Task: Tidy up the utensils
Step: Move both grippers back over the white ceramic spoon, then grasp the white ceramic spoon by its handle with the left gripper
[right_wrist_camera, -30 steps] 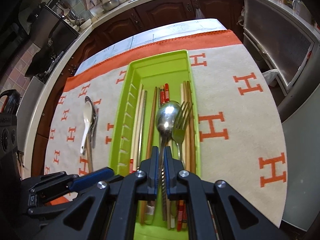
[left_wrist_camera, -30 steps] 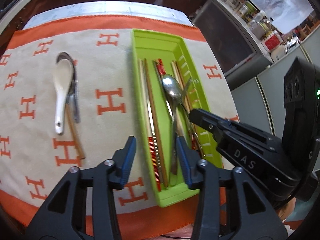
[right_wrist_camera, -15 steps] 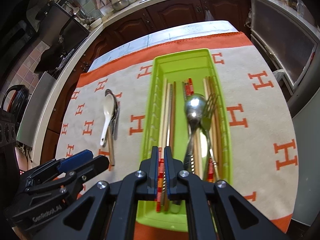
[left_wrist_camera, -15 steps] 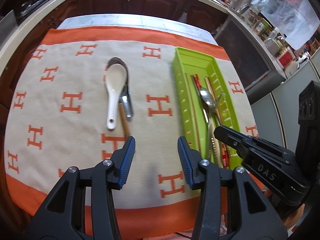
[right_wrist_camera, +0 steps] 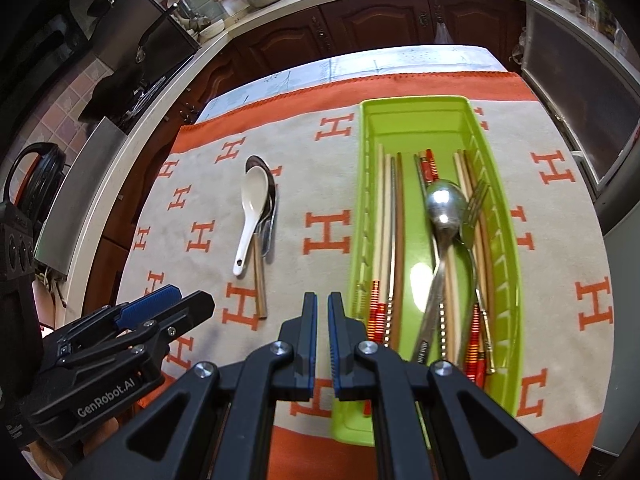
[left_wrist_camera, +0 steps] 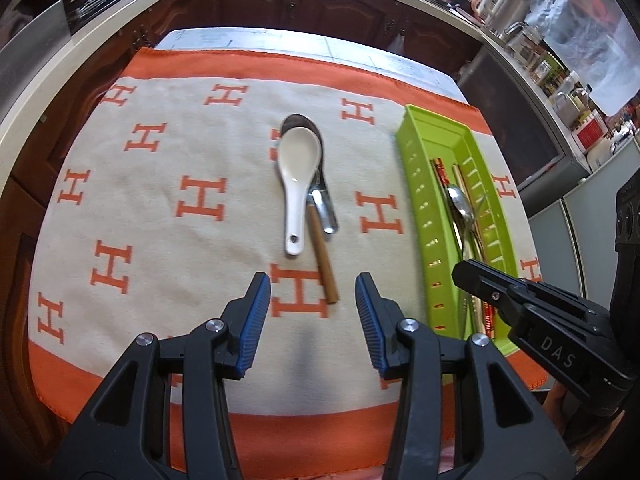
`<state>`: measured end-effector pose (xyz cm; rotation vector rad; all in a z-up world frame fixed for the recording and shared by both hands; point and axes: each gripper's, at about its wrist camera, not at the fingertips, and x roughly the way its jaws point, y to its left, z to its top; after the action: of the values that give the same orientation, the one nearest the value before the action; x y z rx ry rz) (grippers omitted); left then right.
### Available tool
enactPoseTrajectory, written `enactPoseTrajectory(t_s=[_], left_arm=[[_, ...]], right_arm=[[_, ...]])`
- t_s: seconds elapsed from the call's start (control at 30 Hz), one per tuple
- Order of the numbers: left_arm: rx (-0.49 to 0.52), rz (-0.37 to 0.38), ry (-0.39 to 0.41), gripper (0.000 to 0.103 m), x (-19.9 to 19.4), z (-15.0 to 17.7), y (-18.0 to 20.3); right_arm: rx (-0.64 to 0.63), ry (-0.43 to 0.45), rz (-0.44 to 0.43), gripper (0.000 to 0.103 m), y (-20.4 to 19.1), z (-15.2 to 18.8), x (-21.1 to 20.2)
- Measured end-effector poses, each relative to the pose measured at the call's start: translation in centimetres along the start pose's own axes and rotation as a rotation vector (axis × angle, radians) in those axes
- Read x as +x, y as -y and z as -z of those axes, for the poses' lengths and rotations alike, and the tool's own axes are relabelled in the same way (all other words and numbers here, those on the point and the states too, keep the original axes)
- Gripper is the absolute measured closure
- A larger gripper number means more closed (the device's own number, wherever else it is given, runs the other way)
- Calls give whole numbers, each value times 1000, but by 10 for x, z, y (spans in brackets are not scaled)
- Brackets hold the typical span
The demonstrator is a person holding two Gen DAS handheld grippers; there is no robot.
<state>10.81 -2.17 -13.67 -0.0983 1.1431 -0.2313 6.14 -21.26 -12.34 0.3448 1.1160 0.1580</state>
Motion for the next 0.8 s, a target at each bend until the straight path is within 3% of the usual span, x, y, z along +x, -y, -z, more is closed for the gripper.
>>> enactPoseTrajectory(t_s=[0.23, 0.5, 0.67, 0.8], left_arm=[[-63, 12, -26, 62, 9, -9, -32], [-119, 95, -86, 62, 37, -22, -56], [-148, 177, -106, 62, 57, -44, -62], [-144, 192, -86, 62, 72, -66, -60]], right_arm=[[-16, -6, -13, 98, -16, -4, 6], [-16, -28, -57, 98, -28, -11, 22], [-8, -39, -77, 98, -29, -16, 32], [14, -53, -89, 98, -26, -21, 42]])
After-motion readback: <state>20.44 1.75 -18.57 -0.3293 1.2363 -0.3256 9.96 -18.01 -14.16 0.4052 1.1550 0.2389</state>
